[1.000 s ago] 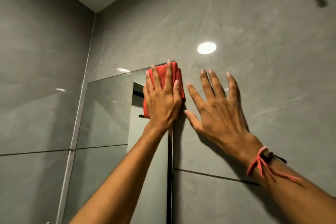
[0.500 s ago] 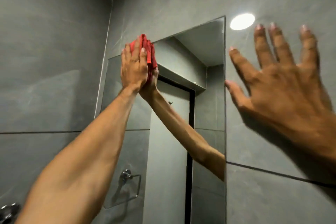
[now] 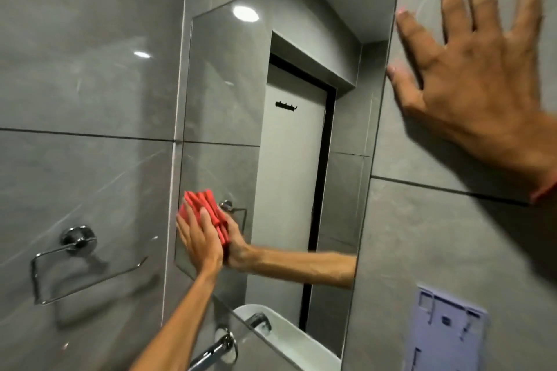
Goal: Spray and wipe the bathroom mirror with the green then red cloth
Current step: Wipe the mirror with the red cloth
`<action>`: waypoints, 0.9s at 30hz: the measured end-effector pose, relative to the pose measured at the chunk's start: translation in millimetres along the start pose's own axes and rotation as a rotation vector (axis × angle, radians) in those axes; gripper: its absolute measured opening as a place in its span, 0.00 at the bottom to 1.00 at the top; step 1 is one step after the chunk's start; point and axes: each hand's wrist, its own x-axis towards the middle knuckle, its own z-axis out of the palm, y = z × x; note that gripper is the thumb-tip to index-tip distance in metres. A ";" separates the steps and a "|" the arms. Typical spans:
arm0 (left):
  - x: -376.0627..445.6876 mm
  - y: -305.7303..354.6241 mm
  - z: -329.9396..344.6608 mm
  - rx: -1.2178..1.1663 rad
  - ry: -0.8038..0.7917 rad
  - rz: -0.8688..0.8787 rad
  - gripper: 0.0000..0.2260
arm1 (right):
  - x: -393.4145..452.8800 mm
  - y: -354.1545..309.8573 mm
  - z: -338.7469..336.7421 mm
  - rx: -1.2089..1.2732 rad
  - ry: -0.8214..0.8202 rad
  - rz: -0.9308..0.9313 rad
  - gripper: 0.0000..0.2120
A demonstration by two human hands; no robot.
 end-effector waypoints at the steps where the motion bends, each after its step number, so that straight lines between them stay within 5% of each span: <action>1: -22.5 8.8 2.7 -0.021 -0.002 0.013 0.26 | -6.9 0.2 -9.0 -0.010 -0.035 -0.002 0.34; 5: -72.0 97.5 21.4 -0.095 -0.012 0.180 0.31 | -38.2 7.0 -31.6 0.017 -0.123 -0.014 0.36; 13: -93.3 303.0 57.9 -0.088 -0.128 1.098 0.25 | -69.5 7.1 -25.5 -0.014 -0.163 -0.044 0.36; 16: -58.5 319.7 62.2 -0.082 -0.089 1.262 0.24 | -60.7 -5.8 -13.9 -0.024 -0.108 -0.049 0.36; 20: 8.8 288.9 56.4 -0.096 -0.088 1.112 0.24 | -51.3 -16.1 3.6 -0.068 -0.059 -0.020 0.36; 27: 67.5 69.8 18.6 -0.070 0.018 0.328 0.25 | -54.3 -16.6 32.4 0.055 0.049 0.044 0.36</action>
